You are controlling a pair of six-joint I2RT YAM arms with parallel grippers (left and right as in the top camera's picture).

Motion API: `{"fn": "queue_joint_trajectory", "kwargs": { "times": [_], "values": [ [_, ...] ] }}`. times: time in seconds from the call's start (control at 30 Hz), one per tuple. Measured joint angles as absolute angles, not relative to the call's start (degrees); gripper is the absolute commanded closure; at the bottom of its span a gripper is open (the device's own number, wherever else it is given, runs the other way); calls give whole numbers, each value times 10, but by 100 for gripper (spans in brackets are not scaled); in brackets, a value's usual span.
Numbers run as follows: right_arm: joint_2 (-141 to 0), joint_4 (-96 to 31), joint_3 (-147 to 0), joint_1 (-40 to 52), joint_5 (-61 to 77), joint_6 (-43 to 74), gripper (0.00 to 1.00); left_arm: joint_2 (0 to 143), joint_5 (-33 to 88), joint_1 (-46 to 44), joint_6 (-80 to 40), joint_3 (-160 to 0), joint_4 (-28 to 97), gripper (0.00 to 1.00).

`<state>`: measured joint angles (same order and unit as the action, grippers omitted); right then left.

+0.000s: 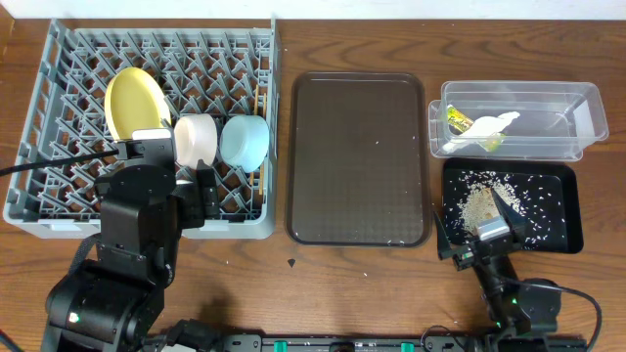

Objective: Sort waste into correct bins and load items into the dishwasher

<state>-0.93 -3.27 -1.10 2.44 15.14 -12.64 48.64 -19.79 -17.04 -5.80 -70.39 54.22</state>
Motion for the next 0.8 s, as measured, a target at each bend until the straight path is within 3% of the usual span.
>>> {"fn": "queue_joint_trajectory", "kwargs": {
  "times": [0.8],
  "values": [
    [-8,-27,-5,24,149,-126,1,486,-198,-170,-58,-704,542,4]
  ]
}}
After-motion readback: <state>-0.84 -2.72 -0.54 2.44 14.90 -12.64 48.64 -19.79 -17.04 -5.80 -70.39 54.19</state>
